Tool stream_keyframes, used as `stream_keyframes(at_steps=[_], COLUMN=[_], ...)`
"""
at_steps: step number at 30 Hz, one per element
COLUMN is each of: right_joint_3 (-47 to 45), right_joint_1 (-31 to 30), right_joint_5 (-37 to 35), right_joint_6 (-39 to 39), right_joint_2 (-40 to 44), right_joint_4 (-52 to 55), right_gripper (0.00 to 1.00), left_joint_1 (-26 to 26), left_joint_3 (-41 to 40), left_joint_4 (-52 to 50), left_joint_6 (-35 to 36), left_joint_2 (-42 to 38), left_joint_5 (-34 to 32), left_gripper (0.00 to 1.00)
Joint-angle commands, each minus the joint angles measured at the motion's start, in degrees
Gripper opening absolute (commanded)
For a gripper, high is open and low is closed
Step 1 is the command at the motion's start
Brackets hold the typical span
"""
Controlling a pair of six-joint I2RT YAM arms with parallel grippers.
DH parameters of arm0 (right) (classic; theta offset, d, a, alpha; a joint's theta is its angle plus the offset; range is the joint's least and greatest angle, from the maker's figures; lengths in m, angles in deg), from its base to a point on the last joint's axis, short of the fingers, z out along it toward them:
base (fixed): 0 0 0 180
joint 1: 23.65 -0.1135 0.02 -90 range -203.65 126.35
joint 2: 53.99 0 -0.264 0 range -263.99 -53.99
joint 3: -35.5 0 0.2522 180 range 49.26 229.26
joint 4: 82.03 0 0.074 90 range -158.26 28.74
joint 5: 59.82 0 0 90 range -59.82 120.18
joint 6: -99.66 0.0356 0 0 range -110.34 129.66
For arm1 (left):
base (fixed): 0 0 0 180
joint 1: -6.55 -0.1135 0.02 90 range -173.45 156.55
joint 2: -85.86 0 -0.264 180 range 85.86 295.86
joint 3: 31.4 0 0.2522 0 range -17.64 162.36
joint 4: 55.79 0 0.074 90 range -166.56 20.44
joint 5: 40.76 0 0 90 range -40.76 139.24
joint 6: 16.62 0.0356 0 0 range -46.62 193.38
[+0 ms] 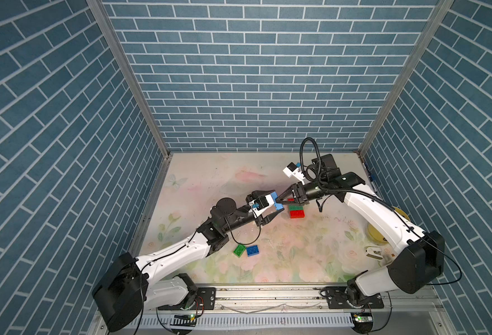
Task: Assemble a rectangle with lego
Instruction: Pick up the lego brick from the center of the board, then place the lego brick at the center of the board.
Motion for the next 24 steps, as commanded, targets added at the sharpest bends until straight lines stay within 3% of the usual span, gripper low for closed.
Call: stream_keyframes(at_steps=[1, 5, 12, 20, 24], right_joint_3=[2.52, 2.84, 4.57, -1.45, -2.78], right_joint_1=[1.71, 6.3, 14.52, 18.3, 18.57], right_joint_5=[-5.82, -15.88, -48.69, -55.76, -56.61], right_joint_6=[-1.12, 0.22, 2.1, 1.96, 0.75], right_joint_2=[1.38, 5.47, 8.14, 11.32, 11.78], right_joint_4=[2.08, 4.16, 17.15, 16.1, 15.78], right_gripper=[0.55, 0.58, 0.58, 0.58, 0.58], left_joint_1=[-0.06, -0.06, 0.45, 1.7, 1.7], left_joint_3=[2.09, 3.94, 13.56, 29.68, 37.62], left_joint_4=[-7.7, -18.57, -41.92, -61.25, -67.41], left_joint_6=[2.25, 5.12, 9.06, 13.73, 14.77], left_joint_2=[-1.15, -2.61, 6.2, 26.12, 34.6], left_joint_5=[-3.97, -5.97, -13.85, -28.45, -32.51], left_gripper=[0.23, 0.23, 0.23, 0.19, 0.18])
